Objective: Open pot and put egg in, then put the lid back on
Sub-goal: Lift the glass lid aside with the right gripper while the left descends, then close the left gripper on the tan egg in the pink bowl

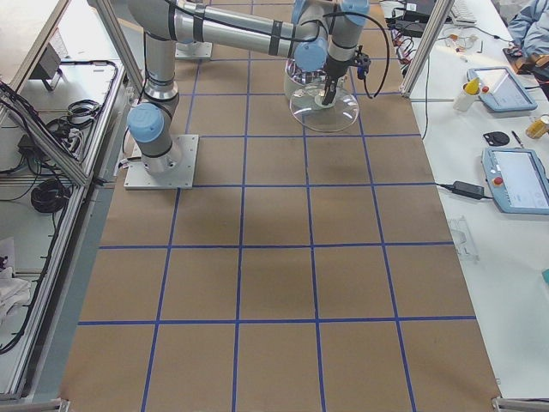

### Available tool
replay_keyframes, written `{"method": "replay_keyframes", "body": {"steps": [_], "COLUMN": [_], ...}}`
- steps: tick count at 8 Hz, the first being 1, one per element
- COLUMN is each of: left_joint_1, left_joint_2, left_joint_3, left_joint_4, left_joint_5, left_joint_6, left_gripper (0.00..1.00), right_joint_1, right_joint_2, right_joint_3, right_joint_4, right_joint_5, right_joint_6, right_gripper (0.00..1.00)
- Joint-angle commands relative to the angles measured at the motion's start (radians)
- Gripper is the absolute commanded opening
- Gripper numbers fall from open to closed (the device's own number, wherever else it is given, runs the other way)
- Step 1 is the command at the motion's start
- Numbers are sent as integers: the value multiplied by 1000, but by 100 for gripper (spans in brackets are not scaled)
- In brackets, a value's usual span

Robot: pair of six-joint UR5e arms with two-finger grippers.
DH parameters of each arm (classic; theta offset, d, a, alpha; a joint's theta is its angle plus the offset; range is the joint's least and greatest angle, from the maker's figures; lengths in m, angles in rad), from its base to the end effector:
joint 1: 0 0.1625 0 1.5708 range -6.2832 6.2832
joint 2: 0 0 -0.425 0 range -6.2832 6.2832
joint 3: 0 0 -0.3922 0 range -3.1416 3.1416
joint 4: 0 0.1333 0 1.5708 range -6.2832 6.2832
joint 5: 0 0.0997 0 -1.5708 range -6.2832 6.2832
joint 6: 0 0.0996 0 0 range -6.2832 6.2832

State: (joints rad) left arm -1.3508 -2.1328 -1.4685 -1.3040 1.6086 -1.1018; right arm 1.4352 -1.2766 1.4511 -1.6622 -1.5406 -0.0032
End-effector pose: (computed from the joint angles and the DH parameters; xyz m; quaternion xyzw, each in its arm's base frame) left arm 0.0169 -0.6692 0.2313 -0.6094 0.7867 0.0791 0.0581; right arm 0.0539 -0.6135 0.3937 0.0667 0.9968 0.0404 0.0179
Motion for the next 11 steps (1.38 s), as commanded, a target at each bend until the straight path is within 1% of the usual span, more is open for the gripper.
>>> {"method": "replay_keyframes", "body": {"steps": [1,3,5,9,10,11], "left_joint_1": [1,1,1,1,1,1], "left_joint_2": [-19,-29,-30,-53,-53,-53], "left_joint_3": [-3,-3,-3,-1,-1,-3], "left_joint_4": [0,2,2,14,14,14], "left_joint_5": [2,34,34,31,31,31], "left_joint_6": [3,5,5,2,3,3], "left_gripper": [65,66,67,67,65,49], "right_joint_1": [-27,-27,-27,-27,-27,-27], "right_joint_2": [-4,-4,-12,-13,-13,-13], "right_joint_3": [38,41,43,43,43,43], "right_joint_4": [-62,-57,-53,-51,-53,-53], "right_joint_5": [-9,-9,-3,-3,0,4], "right_joint_6": [-73,-70,-61,-66,-70,-72], "right_gripper": [4,2,0,0,0,0]}}
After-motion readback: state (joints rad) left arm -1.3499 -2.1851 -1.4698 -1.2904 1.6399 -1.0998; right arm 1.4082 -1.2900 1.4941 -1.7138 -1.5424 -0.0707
